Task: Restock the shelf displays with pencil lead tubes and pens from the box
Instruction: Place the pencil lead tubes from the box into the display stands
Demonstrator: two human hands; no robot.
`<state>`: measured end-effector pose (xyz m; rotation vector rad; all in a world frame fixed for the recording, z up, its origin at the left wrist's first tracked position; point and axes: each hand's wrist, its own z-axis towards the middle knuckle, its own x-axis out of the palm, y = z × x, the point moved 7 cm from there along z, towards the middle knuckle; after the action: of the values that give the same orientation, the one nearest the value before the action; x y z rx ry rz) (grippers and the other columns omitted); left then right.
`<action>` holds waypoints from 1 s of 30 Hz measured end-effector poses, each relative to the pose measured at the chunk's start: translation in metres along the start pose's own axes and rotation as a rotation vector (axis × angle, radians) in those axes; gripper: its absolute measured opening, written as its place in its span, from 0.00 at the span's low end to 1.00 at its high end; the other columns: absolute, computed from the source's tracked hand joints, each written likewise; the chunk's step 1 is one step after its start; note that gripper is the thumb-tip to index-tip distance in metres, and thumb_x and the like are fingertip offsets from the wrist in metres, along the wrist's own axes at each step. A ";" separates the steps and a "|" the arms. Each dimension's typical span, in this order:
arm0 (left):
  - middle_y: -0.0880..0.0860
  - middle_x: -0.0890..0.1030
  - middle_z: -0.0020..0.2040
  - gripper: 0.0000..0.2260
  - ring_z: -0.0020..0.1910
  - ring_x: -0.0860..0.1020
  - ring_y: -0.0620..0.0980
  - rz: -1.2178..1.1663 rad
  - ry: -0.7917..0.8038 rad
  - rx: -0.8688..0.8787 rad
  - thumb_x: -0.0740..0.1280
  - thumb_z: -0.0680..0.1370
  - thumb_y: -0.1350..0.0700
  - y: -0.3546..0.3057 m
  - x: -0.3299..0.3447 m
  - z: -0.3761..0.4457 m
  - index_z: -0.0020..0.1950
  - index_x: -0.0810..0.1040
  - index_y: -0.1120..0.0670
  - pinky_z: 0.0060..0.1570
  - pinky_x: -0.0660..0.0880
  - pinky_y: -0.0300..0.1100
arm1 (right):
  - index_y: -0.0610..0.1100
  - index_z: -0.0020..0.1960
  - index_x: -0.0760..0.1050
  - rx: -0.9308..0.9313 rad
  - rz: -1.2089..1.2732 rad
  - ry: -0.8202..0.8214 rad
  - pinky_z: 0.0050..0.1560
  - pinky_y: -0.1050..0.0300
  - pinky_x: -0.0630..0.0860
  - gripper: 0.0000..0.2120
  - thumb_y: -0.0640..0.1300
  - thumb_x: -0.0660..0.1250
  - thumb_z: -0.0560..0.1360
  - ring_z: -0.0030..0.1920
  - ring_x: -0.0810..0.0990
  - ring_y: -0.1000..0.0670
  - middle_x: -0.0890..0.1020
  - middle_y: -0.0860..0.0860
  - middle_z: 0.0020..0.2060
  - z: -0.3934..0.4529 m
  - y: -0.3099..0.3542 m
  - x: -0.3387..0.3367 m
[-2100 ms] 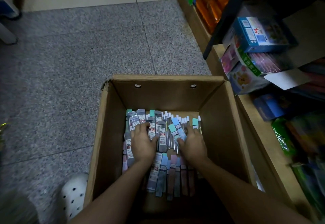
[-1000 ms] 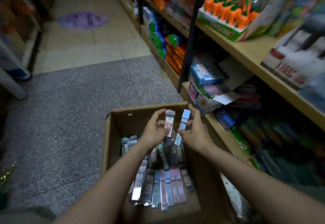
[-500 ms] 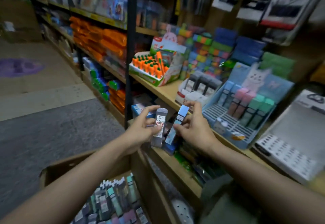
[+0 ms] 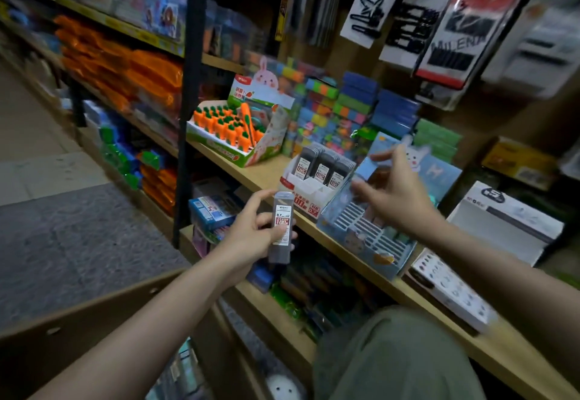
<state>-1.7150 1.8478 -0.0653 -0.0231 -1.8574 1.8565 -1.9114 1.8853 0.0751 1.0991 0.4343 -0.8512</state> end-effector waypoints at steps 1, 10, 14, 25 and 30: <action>0.55 0.84 0.47 0.26 0.47 0.84 0.54 -0.014 0.003 0.005 0.64 0.78 0.70 0.000 0.000 0.002 0.61 0.71 0.39 0.41 0.81 0.49 | 0.50 0.54 0.65 -0.023 -0.089 -0.047 0.38 0.56 0.79 0.17 0.45 0.72 0.74 0.40 0.83 0.52 0.81 0.49 0.42 0.011 0.003 -0.015; 0.55 0.85 0.47 0.26 0.46 0.84 0.54 -0.034 -0.023 0.018 0.64 0.78 0.70 0.006 -0.005 0.015 0.62 0.70 0.38 0.42 0.82 0.50 | 0.45 0.48 0.68 -0.057 -0.479 -0.074 0.40 0.52 0.72 0.16 0.44 0.75 0.72 0.46 0.77 0.45 0.79 0.46 0.46 0.068 -0.020 -0.023; 0.56 0.85 0.48 0.26 0.45 0.84 0.53 -0.035 -0.016 0.007 0.64 0.78 0.70 0.009 -0.003 0.016 0.66 0.68 0.41 0.40 0.81 0.48 | 0.44 0.48 0.66 -0.017 -0.546 -0.043 0.41 0.48 0.74 0.16 0.43 0.74 0.72 0.46 0.76 0.40 0.77 0.45 0.42 0.080 -0.036 -0.011; 0.55 0.84 0.48 0.26 0.48 0.84 0.54 -0.022 -0.034 -0.009 0.64 0.78 0.70 0.016 -0.004 0.021 0.65 0.70 0.40 0.48 0.82 0.56 | 0.43 0.50 0.69 0.051 -0.611 -0.039 0.50 0.42 0.74 0.16 0.46 0.74 0.72 0.45 0.78 0.40 0.80 0.44 0.43 0.084 -0.054 0.001; 0.55 0.84 0.49 0.26 0.47 0.84 0.53 -0.016 -0.031 -0.025 0.64 0.78 0.70 0.022 -0.002 0.021 0.62 0.70 0.39 0.47 0.82 0.54 | 0.43 0.49 0.73 -0.076 -0.802 -0.139 0.52 0.45 0.71 0.15 0.49 0.75 0.71 0.47 0.79 0.39 0.82 0.44 0.44 0.077 -0.049 0.006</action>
<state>-1.7283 1.8290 -0.0857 0.0121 -1.8963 1.8325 -1.9530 1.8040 0.0735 0.7753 0.8038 -1.5870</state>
